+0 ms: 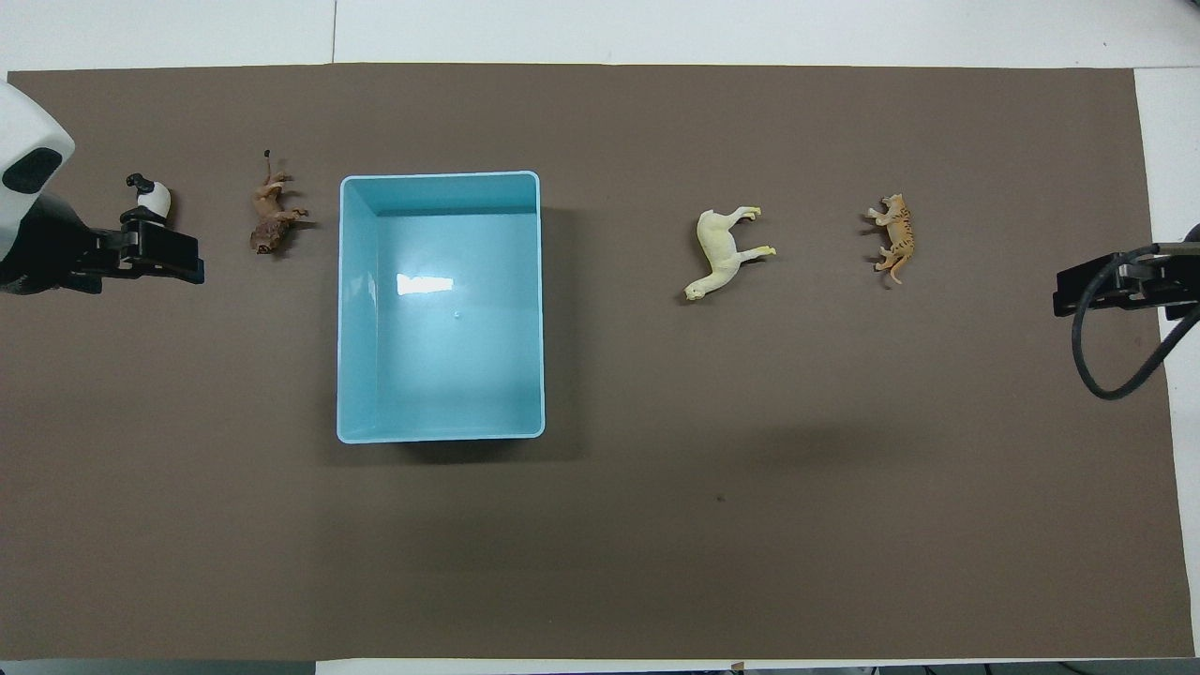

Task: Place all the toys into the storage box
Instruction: 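Reach the left gripper to the brown horse while the right gripper reaches the lion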

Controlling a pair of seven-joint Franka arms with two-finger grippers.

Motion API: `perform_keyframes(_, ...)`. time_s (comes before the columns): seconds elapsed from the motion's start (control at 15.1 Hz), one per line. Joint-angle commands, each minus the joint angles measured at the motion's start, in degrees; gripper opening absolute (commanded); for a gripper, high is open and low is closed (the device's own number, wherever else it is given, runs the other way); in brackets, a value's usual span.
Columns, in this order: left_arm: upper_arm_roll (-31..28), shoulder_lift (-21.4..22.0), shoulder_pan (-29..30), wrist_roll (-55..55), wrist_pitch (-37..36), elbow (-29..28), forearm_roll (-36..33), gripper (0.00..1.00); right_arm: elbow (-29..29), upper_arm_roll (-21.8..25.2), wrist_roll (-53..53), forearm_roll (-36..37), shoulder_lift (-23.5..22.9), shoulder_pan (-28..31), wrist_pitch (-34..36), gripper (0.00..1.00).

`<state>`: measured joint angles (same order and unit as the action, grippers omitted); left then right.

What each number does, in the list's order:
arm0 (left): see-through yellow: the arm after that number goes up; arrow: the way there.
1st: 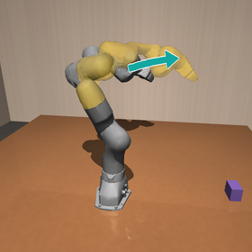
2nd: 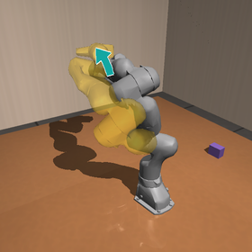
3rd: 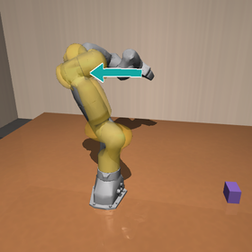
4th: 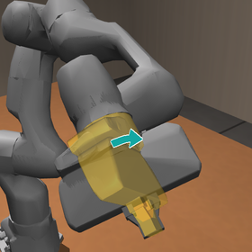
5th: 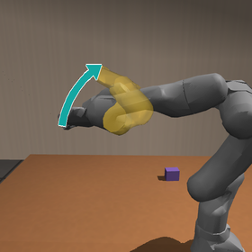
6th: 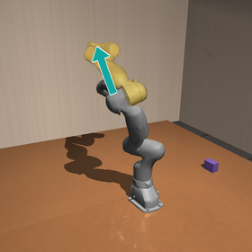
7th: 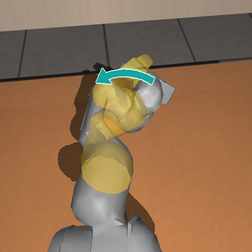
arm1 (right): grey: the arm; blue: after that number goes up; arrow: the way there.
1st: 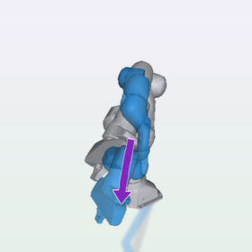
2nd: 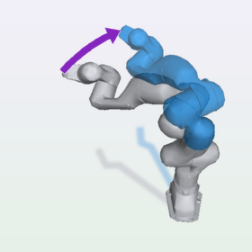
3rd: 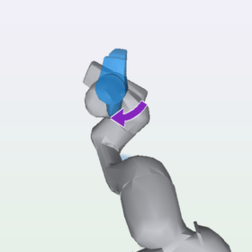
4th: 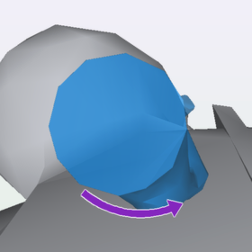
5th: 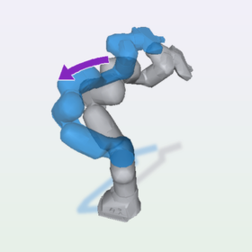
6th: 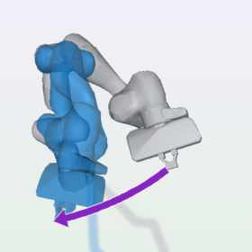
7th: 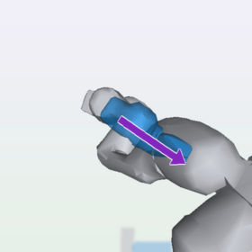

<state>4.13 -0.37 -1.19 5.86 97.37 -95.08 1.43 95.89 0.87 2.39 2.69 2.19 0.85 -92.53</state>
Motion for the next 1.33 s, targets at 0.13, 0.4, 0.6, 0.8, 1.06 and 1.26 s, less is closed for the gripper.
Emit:
perform_keyframes(0.13,-0.3,-0.3,0.4,0.2,14.9,-8.5,-0.7,1.00,7.7,-0.4,-1.9,-1.7,-1.9,-0.8,-13.0,1.00)
perform_keyframes(0.4,-0.3,-10.9,0.6,-0.3,28.5,-7.0,-0.9,1.00,10.7,-0.3,-2.9,-1.8,-8.5,-0.4,-24.7,1.00)
perform_keyframes(0.6,-0.3,-18.9,1.8,-5.1,35.5,-4.0,-3.1,1.00,13.1,-0.3,-4.6,-1.8,-12.7,-0.3,-34.3,1.00)
perform_keyframes(0.8,-0.3,-26.4,1.3,-4.9,36.0,3.1,-4.4,1.00,13.8,-0.3,-4.1,-1.8,-14.5,0.0,-37.5,1.00)
perform_keyframes(1.06,-0.4,-32.8,1.9,-3.7,45.7,2.6,1.3,1.00,12.5,-0.3,-4.4,-3.1,-18.4,0.4,-40.1,1.00)
perform_keyframes(1.26,-1.2,-32.7,2.1,-2.4,46.9,1.0,1.0,1.00,11.2,-0.3,-4.6,-3.4,-22.0,-0.2,-43.1,1.00)
